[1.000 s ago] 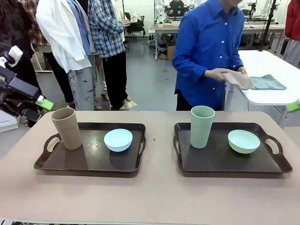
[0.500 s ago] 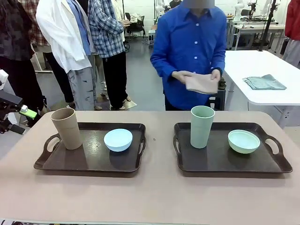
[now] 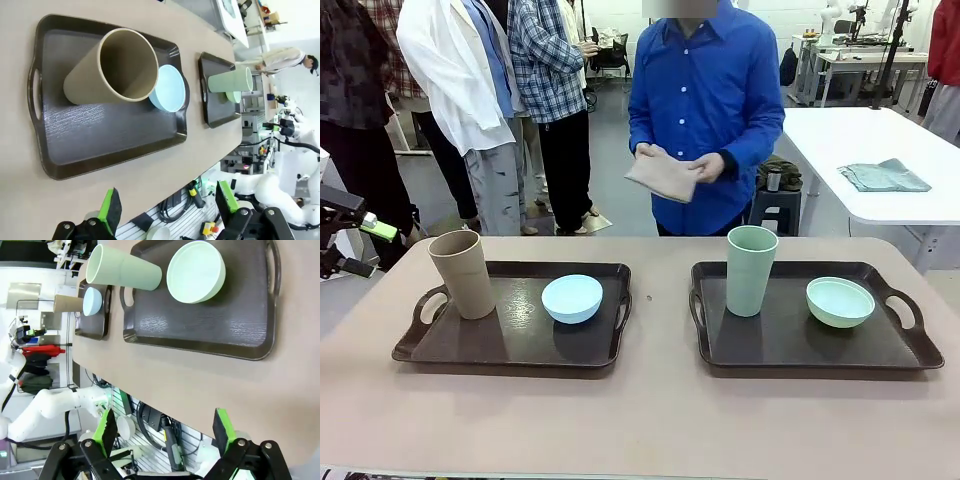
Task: Set up a tray with a mat and arrange the tableware.
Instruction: Pick up the Picnic Bowl and Reusable plastic cup from the Handle tray in front of the human's position and hold them in the air.
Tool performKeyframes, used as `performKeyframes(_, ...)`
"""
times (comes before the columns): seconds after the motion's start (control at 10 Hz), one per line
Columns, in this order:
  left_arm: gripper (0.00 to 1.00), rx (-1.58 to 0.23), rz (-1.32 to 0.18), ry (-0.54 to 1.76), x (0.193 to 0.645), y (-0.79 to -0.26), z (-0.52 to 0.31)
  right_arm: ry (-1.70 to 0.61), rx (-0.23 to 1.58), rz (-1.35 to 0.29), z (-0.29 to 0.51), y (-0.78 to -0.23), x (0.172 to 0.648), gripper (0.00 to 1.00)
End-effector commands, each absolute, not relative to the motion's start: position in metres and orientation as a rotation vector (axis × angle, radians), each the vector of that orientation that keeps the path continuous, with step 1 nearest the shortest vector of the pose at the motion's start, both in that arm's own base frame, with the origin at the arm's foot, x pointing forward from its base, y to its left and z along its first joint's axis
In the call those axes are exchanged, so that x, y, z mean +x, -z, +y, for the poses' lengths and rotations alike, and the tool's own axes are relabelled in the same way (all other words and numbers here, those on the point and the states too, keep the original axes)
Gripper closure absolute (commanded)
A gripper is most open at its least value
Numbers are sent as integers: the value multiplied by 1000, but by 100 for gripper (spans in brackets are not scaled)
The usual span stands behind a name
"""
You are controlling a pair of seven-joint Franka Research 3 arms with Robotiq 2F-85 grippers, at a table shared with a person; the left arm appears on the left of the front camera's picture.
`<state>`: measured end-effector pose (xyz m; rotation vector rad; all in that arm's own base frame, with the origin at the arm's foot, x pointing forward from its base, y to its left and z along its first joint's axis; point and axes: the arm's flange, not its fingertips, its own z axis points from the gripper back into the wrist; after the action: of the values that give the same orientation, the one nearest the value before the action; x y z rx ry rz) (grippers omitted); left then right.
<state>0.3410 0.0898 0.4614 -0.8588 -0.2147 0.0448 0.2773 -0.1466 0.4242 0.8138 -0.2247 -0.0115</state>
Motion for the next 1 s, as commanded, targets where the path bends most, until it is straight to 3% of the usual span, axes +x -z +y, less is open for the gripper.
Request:
performKeyframes(0.0, 0, -875, -213, -48, 341, -459, 96, 12, 830, -238, -153, -425, 273, 0)
performKeyframes(0.9, 0, -875, -213, -48, 341, -459, 96, 12, 830, -238, -153, -425, 273, 0)
